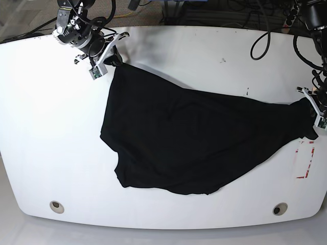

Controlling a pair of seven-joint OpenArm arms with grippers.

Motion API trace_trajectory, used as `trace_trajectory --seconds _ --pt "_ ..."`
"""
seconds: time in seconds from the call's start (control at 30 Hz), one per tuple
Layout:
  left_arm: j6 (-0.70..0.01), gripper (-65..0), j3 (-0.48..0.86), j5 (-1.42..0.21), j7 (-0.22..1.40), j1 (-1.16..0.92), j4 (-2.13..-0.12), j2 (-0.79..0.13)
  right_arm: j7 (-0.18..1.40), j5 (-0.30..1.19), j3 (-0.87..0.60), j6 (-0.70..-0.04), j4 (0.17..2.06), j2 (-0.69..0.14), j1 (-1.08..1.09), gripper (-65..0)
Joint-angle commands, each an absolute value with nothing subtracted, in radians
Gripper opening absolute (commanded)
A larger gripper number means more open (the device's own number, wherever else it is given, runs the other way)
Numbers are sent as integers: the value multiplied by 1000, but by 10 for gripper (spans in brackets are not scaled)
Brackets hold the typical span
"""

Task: Fold the T-shirt properly

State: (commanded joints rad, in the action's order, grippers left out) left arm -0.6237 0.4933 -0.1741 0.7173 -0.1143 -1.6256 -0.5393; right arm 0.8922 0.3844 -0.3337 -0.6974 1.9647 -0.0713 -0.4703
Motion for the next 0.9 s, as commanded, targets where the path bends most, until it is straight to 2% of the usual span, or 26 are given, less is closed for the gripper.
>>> trace_trajectory --seconds 0.1,0.33,0.5,0.57,0.67,0.8,0.9 --pt "-639 -650 493 -174 717 -131 -1626 -539 921 414 -386 -698 1962 -53 -453 -640" --pt "-639 -650 493 -176 716 -163 -1627 -535 1026 673 -595 -698 1937 -45 -387 -352" --pt "-639 -650 492 -176 716 -168 -1627 -513 1040 736 -621 -698 1845 -82 -298 -206" --pt "-639 -650 492 -174 716 -168 -1630 -504 1040 733 -619 -698 1801 -84 -263 -178" --pt "-639 -650 492 -174 716 -168 -1632 -501 1040 733 -621 -698 1705 -97 -194 -171" --pt "-639 -650 492 -174 717 -168 -1632 -499 1040 734 -621 -698 1581 -145 -108 -211" --pt "-639 -650 490 -174 717 -168 -1630 -499 1052 739 -616 -698 1580 -157 -97 -254"
